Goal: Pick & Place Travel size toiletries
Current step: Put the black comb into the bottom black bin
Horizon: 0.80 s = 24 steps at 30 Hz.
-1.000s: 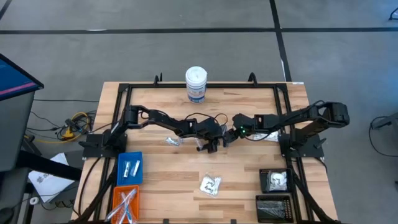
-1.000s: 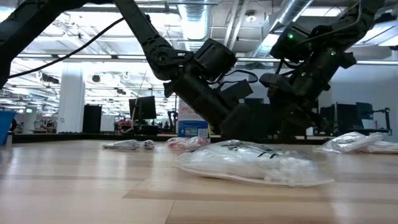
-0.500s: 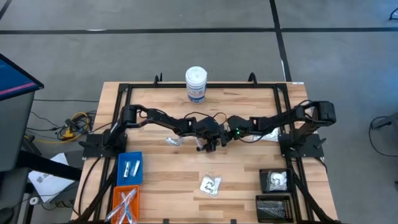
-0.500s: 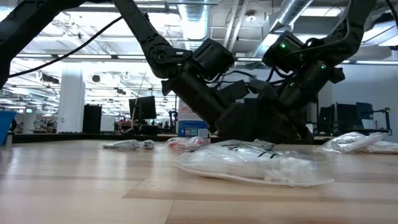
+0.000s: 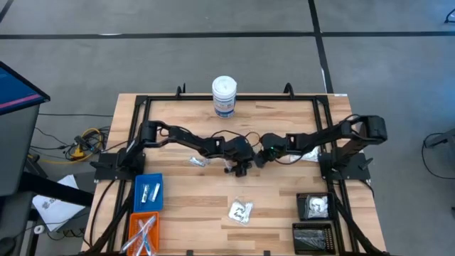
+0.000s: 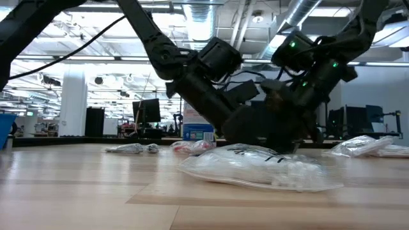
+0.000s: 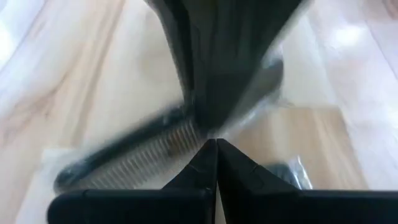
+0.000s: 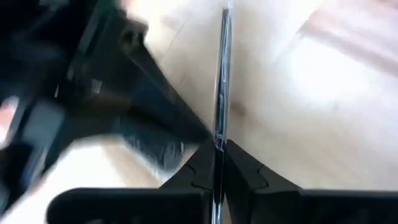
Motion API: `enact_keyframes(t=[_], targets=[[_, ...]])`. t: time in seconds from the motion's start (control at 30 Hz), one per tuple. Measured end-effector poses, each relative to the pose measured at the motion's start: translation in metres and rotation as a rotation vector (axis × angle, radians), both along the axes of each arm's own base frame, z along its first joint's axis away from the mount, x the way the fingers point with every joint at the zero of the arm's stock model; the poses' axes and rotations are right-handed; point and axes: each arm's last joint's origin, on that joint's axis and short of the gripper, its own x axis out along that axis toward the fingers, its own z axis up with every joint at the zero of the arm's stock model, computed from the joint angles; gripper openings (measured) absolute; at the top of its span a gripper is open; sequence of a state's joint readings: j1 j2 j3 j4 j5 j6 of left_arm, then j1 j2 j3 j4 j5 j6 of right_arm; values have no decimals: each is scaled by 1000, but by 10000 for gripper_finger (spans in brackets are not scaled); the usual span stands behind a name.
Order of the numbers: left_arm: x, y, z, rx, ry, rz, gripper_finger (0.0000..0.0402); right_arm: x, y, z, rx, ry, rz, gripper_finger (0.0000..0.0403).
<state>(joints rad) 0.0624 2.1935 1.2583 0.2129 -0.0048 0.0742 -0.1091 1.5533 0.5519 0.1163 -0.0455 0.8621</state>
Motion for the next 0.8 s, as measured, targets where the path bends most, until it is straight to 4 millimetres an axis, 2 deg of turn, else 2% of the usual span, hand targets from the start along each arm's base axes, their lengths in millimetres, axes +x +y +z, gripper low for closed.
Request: enact_keyframes(t=[0.13, 0.27, 0.4, 0.5, 0.57, 0.67, 0.8], targets=[[-22, -11, 19, 50, 19, -18, 1, -10, 6, 23, -35, -35, 63, 9], [-50, -16, 65, 137, -93, 42, 1, -28, 11, 56, -109, -87, 134, 5], [-88, -15, 97, 169, -186, 96, 1, -57, 27, 97, -128, -92, 334, 6], [-117, -14, 121, 177, -318, 132, 2, -87, 46, 121, -58, -21, 472, 4], [-135, -12, 129, 177, -386, 145, 2, -106, 59, 133, -23, 6, 569, 4], [-157, -10, 137, 175, -489, 165, 2, -126, 83, 138, 59, 31, 671, 5], [-174, -6, 143, 178, -563, 191, 2, -140, 124, 144, 140, -26, 836, 3]])
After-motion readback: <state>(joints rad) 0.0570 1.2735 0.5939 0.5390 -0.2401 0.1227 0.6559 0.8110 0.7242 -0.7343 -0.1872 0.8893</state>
